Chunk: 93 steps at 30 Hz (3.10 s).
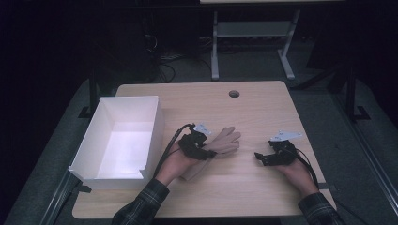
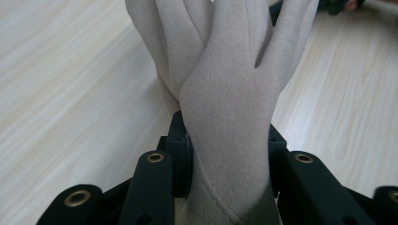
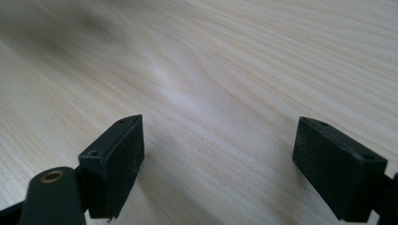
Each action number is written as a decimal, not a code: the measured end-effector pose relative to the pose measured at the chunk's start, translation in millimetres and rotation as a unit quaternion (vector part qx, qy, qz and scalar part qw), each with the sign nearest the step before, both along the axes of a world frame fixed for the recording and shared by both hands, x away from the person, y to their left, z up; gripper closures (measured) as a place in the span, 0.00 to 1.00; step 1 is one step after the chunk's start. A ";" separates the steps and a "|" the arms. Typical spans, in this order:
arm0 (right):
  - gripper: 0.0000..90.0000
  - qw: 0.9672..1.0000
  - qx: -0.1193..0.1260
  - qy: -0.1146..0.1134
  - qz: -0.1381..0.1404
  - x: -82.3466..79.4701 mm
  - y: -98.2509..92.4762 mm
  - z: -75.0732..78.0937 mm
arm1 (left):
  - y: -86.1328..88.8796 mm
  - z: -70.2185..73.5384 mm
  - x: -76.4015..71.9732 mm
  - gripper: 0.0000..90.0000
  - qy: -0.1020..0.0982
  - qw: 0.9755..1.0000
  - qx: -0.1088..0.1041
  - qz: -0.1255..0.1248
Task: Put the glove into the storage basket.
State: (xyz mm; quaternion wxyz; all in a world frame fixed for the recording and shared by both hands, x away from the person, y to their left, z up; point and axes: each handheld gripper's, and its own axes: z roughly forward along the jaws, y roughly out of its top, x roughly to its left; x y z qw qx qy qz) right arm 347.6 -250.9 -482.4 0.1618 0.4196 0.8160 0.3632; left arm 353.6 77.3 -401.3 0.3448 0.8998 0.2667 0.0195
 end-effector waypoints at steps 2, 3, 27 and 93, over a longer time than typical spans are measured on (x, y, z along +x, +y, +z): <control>0.18 1.000 0.000 0.000 0.000 0.0 0.0 0.0 | 1.3 7.0 1.4 0.73 -0.001 1.000 -0.006 0.000; 0.18 1.000 0.000 0.000 0.000 0.0 0.0 0.0 | 1.8 10.5 1.7 0.73 -0.001 1.000 -0.007 0.000; 0.18 1.000 0.002 0.000 -0.001 -0.1 0.3 -0.1 | 34.9 84.8 14.3 0.73 -0.011 1.000 -0.022 0.019; 0.18 1.000 0.001 0.000 -0.001 -0.1 0.2 0.0 | 225.1 4.7 21.4 0.72 -0.004 0.959 0.041 0.282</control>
